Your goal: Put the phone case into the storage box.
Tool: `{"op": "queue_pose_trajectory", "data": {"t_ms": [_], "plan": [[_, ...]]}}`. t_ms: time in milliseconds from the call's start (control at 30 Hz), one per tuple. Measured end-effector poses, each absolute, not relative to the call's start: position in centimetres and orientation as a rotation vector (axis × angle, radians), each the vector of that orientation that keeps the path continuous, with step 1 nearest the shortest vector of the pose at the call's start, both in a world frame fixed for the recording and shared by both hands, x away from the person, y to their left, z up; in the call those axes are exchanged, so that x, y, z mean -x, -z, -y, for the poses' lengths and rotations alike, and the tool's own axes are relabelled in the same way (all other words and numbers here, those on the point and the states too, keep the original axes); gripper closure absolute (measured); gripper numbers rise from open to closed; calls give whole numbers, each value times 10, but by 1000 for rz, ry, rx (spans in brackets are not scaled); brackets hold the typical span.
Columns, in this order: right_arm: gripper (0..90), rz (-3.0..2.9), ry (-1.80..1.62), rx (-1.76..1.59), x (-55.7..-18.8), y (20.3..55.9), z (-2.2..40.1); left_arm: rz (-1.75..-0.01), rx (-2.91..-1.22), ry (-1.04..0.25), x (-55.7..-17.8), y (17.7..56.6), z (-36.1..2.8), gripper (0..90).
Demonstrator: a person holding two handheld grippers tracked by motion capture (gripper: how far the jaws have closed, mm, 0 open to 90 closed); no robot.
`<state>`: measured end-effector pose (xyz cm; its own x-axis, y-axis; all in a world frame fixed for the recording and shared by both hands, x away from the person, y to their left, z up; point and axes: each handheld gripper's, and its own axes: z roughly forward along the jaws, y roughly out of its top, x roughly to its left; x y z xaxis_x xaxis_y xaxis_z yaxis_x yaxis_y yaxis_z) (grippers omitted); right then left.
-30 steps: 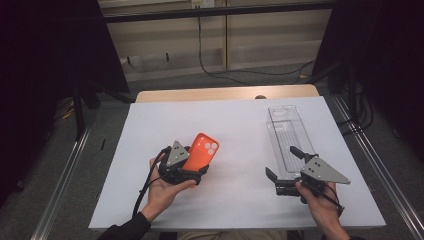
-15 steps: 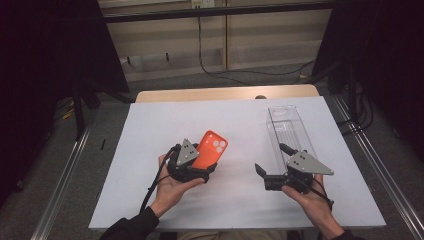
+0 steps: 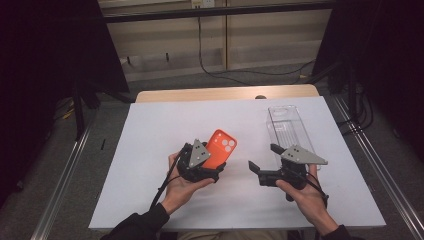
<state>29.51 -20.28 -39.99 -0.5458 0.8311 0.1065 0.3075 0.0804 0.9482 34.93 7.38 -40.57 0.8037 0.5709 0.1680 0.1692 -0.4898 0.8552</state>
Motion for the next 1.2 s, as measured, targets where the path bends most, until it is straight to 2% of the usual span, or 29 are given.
{"op": "queue_pose_trajectory", "data": {"t_ms": [267,667,1200], "plan": [[93,-2001,-1486,-1173,-302,385,196,-485,-2070,-597,-341,408,-69,141],[78,-2153,-1501,-1232,-311,377,186,-459,-2068,-615,-335,409,-63,141],[85,-2210,-1366,-1244,-318,369,183,-448,-2050,-649,-328,410,-63,142]]}}
